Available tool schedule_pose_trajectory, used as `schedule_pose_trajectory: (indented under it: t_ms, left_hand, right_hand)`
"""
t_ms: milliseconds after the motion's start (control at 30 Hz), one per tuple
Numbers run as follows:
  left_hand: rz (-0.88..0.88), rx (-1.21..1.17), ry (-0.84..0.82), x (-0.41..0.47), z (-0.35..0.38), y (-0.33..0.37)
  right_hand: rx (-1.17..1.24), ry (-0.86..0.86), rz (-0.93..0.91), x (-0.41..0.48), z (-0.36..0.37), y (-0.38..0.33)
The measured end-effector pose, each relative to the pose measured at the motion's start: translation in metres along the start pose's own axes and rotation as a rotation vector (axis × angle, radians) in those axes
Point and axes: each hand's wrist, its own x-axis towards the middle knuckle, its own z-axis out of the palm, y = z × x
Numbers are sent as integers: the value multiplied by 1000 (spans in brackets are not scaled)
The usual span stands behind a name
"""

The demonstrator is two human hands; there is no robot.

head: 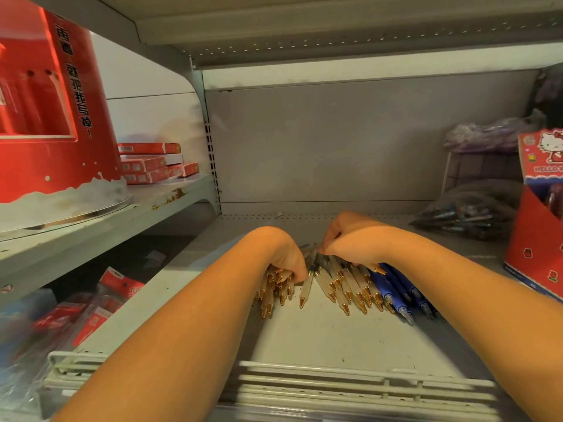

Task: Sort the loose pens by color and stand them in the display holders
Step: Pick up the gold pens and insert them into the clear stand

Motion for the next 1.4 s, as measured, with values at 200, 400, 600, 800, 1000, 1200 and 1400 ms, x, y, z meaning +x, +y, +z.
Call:
schedule_pose_trajectory:
  t_ms: [200,400,600,800,1000,1200,1400]
  left_hand:
    - [7,-98,68,-3,2,4]
    - [-3,-56,129,-5,4,11]
    - [1,-35,179,3,7,13]
    - [-72,-203,273,9,6,-2]
    - [-77,-474,214,15,5,-23]
    - [-1,-634,169,21,3,-28]
    - [53,-737,160,18,-2,-33]
  right_hand:
    - [16,-3,-5,-2,0,-2]
    - [43,16,7,-4,-1,-4]
    - [65,40,37,-7,-2,-3]
    - [96,51,47,-8,-4,-3]
    - [119,50,51,-7,-4,-2]
    - [129,64,60,-1,-3,1]
    - [207,86,65,1,-6,2]
